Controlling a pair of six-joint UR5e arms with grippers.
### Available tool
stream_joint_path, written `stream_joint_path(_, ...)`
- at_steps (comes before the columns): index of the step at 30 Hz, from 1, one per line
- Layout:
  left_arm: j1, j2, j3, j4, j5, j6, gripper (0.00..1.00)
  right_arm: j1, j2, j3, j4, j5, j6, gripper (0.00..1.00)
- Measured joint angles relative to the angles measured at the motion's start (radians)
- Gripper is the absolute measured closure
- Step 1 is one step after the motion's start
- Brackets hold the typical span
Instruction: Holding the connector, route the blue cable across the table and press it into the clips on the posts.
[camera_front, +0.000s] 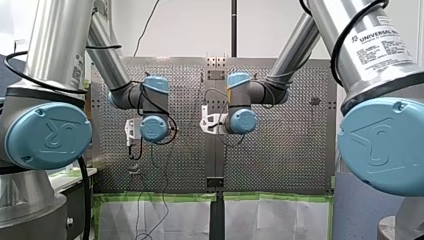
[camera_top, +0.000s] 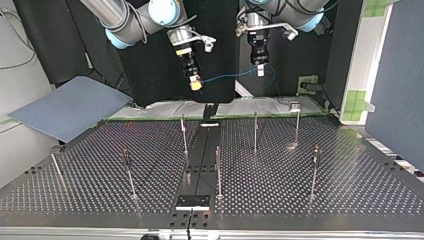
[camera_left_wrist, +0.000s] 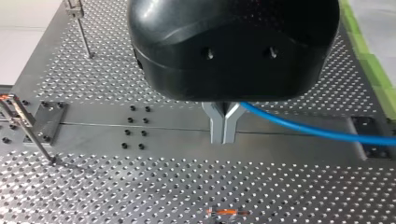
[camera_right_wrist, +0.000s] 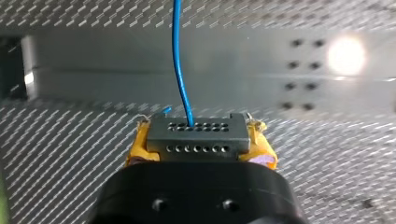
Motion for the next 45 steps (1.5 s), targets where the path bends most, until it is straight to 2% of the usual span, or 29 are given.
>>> stream_joint_path(5, 0.013, 0.000, 0.036, -0.035, -0.009, -0.004, 1.00, 0.002, -0.049, -0.032, 0.003, -0.030, 0.016, 1.00)
stream_joint_path(9, 0.031, 0.000, 0.054, -0.050, -0.014, -0.019, 1.00, 0.004, -0.087, -0.067, 0.012, -0.039, 0.028, 1.00)
stream_joint_path(12, 0.044, 0.000, 0.067, -0.054, -0.014, -0.029, 1.00, 0.005, -0.105, -0.096, 0.020, -0.048, 0.030, 1.00)
stream_joint_path(23, 0.098, 0.013, 0.111, -0.098, -0.007, -0.068, 1.00, 0.024, -0.053, -0.190, 0.058, -0.071, 0.032, 1.00)
stream_joint_path(33, 0.202, 0.111, 0.114, -0.176, 0.083, -0.116, 1.00, 0.044, -0.050, -0.239, 0.105, -0.073, 0.033, 1.00)
stream_joint_path(37, 0.242, 0.150, 0.114, -0.208, 0.096, -0.137, 1.00, 0.050, -0.050, -0.265, 0.133, -0.074, 0.033, 1.00)
stream_joint_path(42, 0.292, 0.204, 0.119, -0.219, 0.102, -0.172, 1.00, 0.054, -0.050, -0.305, 0.174, -0.074, 0.034, 1.00)
stream_joint_path(45, 0.307, 0.235, 0.131, -0.226, 0.107, -0.196, 1.00, 0.056, -0.050, -0.331, 0.200, -0.077, 0.034, 1.00)
